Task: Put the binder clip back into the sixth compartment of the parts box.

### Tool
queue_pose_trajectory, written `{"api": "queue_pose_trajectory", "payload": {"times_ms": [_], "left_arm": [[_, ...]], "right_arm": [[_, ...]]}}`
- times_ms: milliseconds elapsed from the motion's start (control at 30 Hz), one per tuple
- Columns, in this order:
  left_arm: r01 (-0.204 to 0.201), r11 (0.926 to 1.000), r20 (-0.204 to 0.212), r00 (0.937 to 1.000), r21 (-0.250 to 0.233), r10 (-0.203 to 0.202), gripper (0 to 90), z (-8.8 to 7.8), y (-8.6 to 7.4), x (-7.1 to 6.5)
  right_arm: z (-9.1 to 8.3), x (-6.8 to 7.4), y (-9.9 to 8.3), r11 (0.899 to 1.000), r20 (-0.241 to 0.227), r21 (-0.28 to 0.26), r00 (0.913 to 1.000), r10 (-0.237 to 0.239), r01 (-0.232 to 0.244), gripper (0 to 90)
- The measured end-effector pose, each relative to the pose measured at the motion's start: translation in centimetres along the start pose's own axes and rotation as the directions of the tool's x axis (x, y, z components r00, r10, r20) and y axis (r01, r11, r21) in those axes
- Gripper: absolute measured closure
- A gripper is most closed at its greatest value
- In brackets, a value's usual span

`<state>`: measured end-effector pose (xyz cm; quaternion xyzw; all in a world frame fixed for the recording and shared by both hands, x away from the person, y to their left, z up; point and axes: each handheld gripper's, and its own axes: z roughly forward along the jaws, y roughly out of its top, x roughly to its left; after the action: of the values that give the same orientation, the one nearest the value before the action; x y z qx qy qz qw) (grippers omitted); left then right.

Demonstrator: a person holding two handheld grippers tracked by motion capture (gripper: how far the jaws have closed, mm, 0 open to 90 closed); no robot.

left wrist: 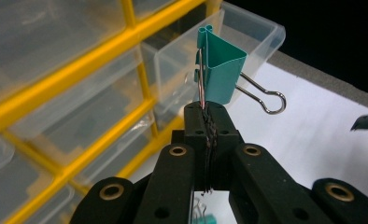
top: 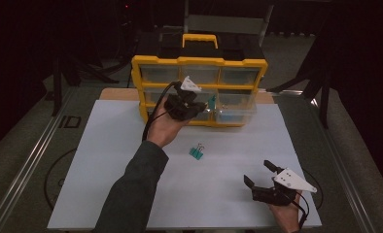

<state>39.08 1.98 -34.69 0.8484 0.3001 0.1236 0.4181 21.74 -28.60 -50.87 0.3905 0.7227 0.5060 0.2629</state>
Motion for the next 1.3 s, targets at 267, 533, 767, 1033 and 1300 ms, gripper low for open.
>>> {"api": "queue_pose_trajectory", "payload": {"times_ms": [267,533,767,1033,1300], "left_arm": [[-0.016,0.9998,0.014,0.9998,0.013,0.016,89.4,1.9,2.6,-0.6],[-0.005,0.9985,0.008,1.0000,0.054,0.005,89.3,4.1,3.3,-1.0],[0.014,0.9971,0.027,0.9995,0.074,-0.016,88.2,5.0,2.7,-1.0],[0.045,0.9981,-0.028,0.9986,0.042,-0.044,23.6,4.1,1.7,-0.5],[0.059,0.9964,-0.057,0.9968,0.061,-0.056,9.3,3.3,-0.1,0.3]], "right_arm": [[0.0,0.1,0.0,1.000,-0.002,-0.001,1.0000,-0.001,0.001,8.5],[-0.1,0.2,0.0,1.000,-0.002,-0.004,1.0000,0.005,-0.005,8.5],[-0.1,0.1,0.0,1.000,-0.003,-0.001,1.0000,0.000,0.000,8.5],[-0.2,0.0,0.0,1.000,0.003,-0.008,1.0000,0.005,-0.005,8.5],[-0.2,0.1,-0.1,1.000,0.002,-0.005,1.0000,0.003,-0.003,8.5]]}}
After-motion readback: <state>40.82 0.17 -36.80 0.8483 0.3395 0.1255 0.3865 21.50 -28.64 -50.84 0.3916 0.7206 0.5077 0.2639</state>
